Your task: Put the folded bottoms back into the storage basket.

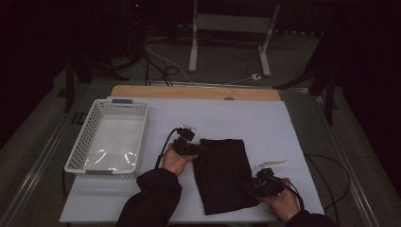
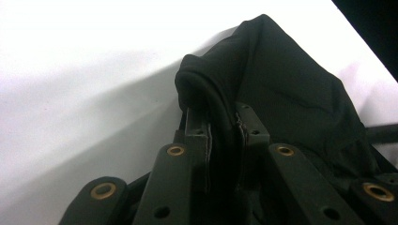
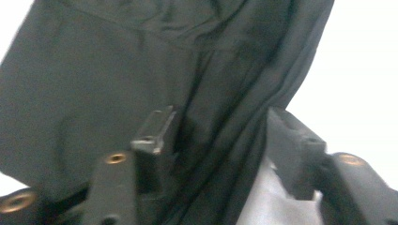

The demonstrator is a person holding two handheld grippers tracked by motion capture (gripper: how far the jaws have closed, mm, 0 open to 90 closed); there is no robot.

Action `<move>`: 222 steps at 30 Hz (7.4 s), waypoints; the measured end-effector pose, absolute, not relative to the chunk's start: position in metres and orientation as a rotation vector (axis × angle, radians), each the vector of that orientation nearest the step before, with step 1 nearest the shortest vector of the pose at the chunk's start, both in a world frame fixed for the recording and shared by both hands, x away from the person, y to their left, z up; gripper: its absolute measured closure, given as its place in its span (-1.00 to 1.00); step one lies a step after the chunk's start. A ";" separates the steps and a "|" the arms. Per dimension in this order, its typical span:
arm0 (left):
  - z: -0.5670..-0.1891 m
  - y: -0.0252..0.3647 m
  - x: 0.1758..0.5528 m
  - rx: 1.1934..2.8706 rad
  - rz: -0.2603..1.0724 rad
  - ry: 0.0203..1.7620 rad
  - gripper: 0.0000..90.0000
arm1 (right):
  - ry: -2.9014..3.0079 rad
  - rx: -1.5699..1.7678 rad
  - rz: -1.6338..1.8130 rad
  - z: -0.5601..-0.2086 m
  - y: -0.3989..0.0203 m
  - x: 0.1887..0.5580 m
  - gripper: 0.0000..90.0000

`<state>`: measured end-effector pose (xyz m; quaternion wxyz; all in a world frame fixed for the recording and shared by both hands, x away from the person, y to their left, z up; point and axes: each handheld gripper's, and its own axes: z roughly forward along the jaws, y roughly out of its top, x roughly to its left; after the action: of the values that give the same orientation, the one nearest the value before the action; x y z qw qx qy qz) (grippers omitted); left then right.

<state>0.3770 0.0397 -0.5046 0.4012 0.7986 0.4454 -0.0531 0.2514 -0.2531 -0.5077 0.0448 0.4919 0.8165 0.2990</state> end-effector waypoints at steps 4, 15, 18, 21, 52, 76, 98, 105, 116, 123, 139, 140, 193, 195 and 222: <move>-0.504 0.039 0.376 2.020 -0.133 1.128 0.76 | 2.540 1.528 0.974 -0.508 -0.253 0.250 0.21; -0.502 0.039 0.376 2.009 -0.131 1.131 0.77 | 2.626 1.423 0.975 -0.509 -0.237 0.248 0.64; -0.501 0.038 0.376 2.009 -0.131 1.126 0.77 | 2.645 1.421 1.014 -0.511 -0.236 0.252 0.73; -0.497 0.038 0.376 2.003 -0.125 1.119 0.77 | 2.637 1.403 1.046 -0.509 -0.235 0.252 0.75; -0.446 0.038 0.387 1.974 -0.061 1.078 0.77 | 2.507 1.293 1.316 -0.466 -0.225 0.264 0.75; -0.406 0.051 0.398 1.942 0.009 1.071 0.77 | 2.433 1.241 1.445 -0.429 -0.190 0.296 0.75; -0.384 0.060 0.403 1.916 0.051 1.083 0.78 | 2.396 1.224 1.500 -0.410 -0.164 0.317 0.75; -0.375 0.068 0.405 1.902 0.071 1.086 0.78 | 2.380 1.221 1.539 -0.400 -0.150 0.324 0.75; -0.370 0.076 0.412 1.879 0.079 1.105 0.78 | 2.349 1.248 1.587 -0.389 -0.129 0.342 0.75; -0.363 0.082 0.416 1.864 0.086 1.108 0.78 | 2.343 1.210 1.599 -0.379 -0.115 0.350 0.75; -0.342 0.110 0.423 1.826 0.157 1.132 0.78 | 2.326 1.176 1.634 -0.363 -0.087 0.358 0.75; -0.340 0.112 0.424 1.817 0.156 1.136 0.78 | 2.331 1.160 1.640 -0.363 -0.086 0.358 0.75; -0.310 0.217 0.417 1.698 0.317 1.250 0.78 | 2.445 0.958 1.639 -0.347 0.039 0.358 0.75; -0.310 0.220 0.416 1.700 0.326 1.254 0.78 | 2.449 0.952 1.637 -0.348 0.044 0.357 0.75; -0.334 0.296 0.402 1.693 0.416 1.383 0.78 | 2.556 0.948 1.647 -0.382 0.105 0.347 0.75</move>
<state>0.4020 0.2961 -0.3335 0.4421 0.6825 0.5573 0.1678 0.3472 0.1053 -0.3823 -0.0217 0.2976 0.8023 0.5169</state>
